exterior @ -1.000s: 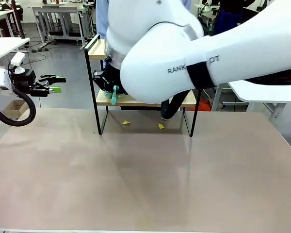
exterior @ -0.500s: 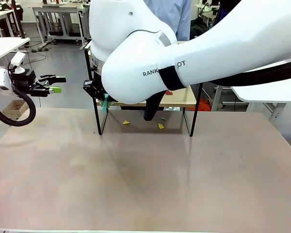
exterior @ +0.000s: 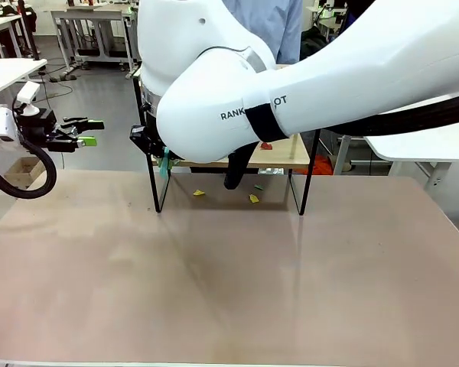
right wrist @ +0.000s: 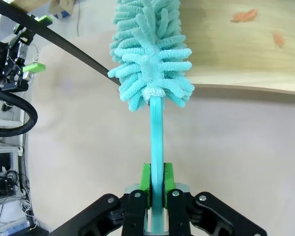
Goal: Clean the shelf.
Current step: Clean the specific section of the Shelf indicated by the human with the Duster.
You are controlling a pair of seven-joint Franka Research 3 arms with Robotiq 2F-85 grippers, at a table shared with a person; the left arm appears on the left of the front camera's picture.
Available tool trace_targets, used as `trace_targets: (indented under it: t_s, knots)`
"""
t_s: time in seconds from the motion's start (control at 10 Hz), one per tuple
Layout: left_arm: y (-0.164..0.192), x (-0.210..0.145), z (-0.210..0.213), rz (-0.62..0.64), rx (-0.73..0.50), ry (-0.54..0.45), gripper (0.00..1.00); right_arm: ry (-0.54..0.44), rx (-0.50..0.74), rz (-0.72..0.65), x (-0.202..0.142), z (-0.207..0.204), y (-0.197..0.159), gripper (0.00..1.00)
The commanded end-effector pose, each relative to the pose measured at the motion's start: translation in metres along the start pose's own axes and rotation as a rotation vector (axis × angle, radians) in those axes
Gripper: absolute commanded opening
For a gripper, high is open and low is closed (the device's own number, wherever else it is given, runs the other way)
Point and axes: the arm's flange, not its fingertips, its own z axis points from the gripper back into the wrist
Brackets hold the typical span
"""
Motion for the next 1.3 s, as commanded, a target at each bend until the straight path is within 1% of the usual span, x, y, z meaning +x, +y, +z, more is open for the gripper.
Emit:
trace_targets:
  t_s: [0.0, 0.4, 0.6, 0.7, 0.9, 1.2]
  knots:
    - [0.000, 0.004, -0.001, -0.006, 0.000, 0.006, 1.00, 0.028, 0.005, -0.018, 0.002, 0.000, -0.016, 0.13]
    - [0.000, 0.004, -0.001, -0.006, 0.000, 0.006, 1.00, 0.084, -0.025, -0.086, 0.002, 0.003, -0.091, 0.13]
    - [0.000, 0.004, -0.001, -0.006, 0.000, 0.006, 1.00, 0.097, -0.032, -0.132, 0.004, 0.013, -0.132, 0.13]
    - [0.000, 0.004, -0.001, -0.006, 0.000, 0.006, 1.00, 0.114, -0.023, -0.166, 0.007, 0.020, -0.159, 0.13]
    - [0.000, 0.004, -0.001, -0.006, 0.000, 0.006, 1.00, 0.126, -0.057, -0.215, 0.009, 0.028, -0.207, 0.13]
    - [0.000, 0.004, -0.001, -0.006, 0.000, 0.006, 1.00, 0.134, -0.099, -0.271, 0.008, 0.045, -0.258, 0.13]
